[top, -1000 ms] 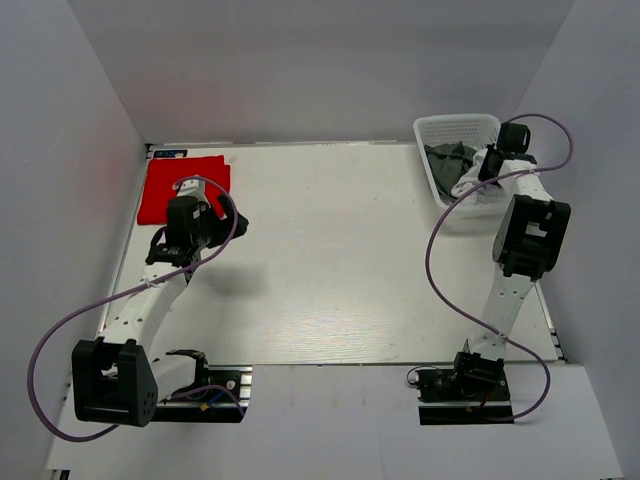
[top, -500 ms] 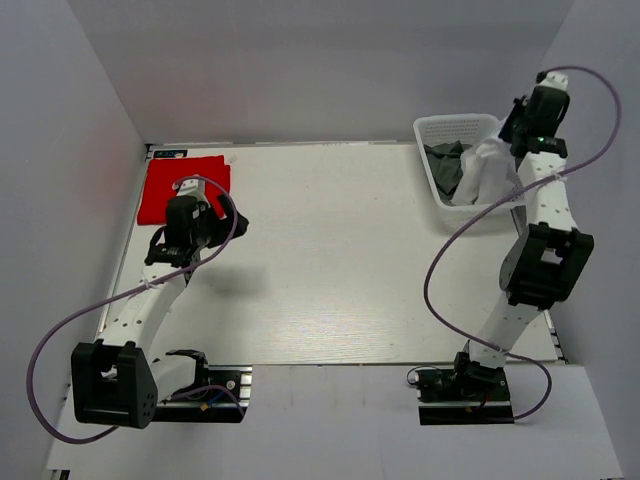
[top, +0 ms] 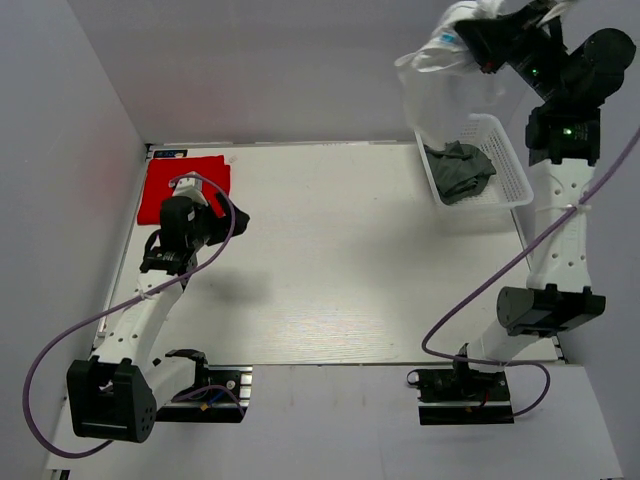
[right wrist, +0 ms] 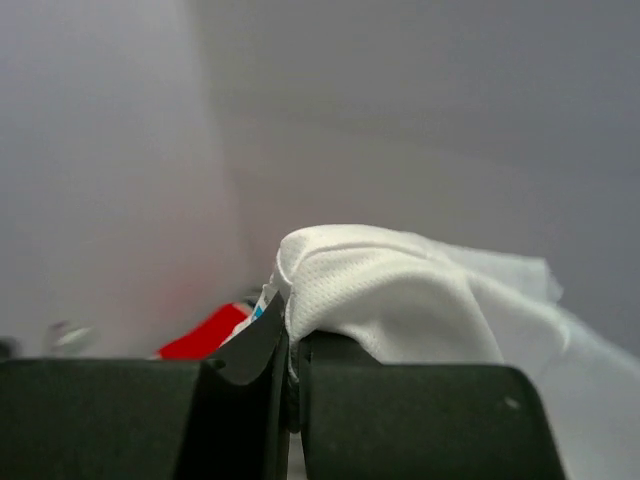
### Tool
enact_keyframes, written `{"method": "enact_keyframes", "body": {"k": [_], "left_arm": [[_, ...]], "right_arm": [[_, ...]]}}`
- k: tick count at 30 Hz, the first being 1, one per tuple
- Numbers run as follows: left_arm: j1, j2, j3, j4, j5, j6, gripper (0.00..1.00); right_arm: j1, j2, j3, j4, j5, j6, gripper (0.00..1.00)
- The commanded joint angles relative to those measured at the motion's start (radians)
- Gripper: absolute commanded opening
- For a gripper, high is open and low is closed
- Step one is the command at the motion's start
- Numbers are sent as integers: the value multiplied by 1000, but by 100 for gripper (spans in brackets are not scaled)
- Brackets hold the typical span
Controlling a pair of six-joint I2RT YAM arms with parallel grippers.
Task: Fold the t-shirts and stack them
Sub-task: Move the tshirt to the center of the board, then flatten out the tshirt
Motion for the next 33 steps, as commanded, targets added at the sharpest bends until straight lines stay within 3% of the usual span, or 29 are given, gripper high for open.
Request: {"method": "enact_keyframes", "body": {"k": [1, 5, 8, 9, 10, 11, 12, 13, 15, 22, 26, 29, 33], "left_arm": [[0, -26, 9, 9, 14, -15, 99], [9, -36, -2, 20, 25, -39, 99], [9, -36, 9, -21, -9, -62, 99], [9, -36, 18, -55, -50, -82, 99], [9, -36, 29, -67, -72, -91, 99], [9, -36, 29, -78, -92, -102, 99], [9, -27, 41, -89, -133, -134, 99], [9, -26, 41, -100, -145, -150, 99], [9, -17, 41, -100, -145, -174, 99], [-8, -6, 8, -174, -100, -214, 99], [-18, -37, -121, -89, 130, -205, 99], [-69, -13, -203, -68, 236, -205, 99], [-202, 29, -258, -100, 244, -230, 94]], "right_arm": [[83, 103, 79, 369, -387, 359, 0], [146, 155, 38, 520, -497, 508, 0], [162, 83, -208, 414, -477, 308, 0], [166, 62, -411, 371, -361, 236, 1], [174, -5, -471, 190, -293, 9, 27], [185, -26, -520, 138, -217, -42, 36], [198, -46, -697, 88, 1, -80, 46], [200, -79, -755, 76, 67, -111, 72], [200, -124, -940, 83, 251, -92, 90], [249, -148, -1135, 8, 444, -99, 90], [281, -188, -1191, -84, 612, -69, 90], [301, -175, -1211, -76, 700, -47, 90], [315, -77, -1157, -85, 709, -43, 90]]}}
